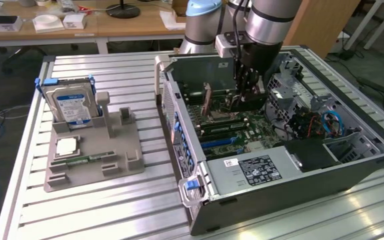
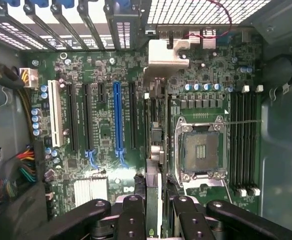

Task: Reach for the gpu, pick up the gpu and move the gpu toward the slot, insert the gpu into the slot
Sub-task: 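Insert the gpu into the slot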

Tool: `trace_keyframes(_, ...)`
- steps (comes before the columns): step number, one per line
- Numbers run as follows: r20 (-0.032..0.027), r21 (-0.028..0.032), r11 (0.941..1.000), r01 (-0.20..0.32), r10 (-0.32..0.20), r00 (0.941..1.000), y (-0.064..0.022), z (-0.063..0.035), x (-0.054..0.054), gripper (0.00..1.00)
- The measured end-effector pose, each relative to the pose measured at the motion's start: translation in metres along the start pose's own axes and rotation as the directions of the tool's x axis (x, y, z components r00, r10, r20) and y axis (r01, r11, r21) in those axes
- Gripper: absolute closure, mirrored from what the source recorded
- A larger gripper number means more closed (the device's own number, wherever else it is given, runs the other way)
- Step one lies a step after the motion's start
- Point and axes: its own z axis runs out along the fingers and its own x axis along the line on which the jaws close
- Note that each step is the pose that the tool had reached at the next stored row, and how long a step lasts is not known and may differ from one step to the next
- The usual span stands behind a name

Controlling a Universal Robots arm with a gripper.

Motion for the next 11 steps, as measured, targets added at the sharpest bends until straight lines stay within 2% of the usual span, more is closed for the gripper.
trace_keyframes(4,-0.0014,-0.0009,1.0,0.0,0.0,1.0,0.0007,0.0018,0.0014,0.74)
trace_keyframes(7,-0.0057,-0.0005,1.0,0.0,0.0,1.0,0.0005,0.0018,0.0051,0.74)
trace_keyframes(9,-0.0118,-0.0008,1.0,0.001,-0.001,0.9999,0.0007,0.0031,0.0062,0.74)
trace_keyframes(11,-0.0124,-0.0008,1.0,0.001,-0.001,0.9999,0.0007,0.0034,0.0078,0.74)
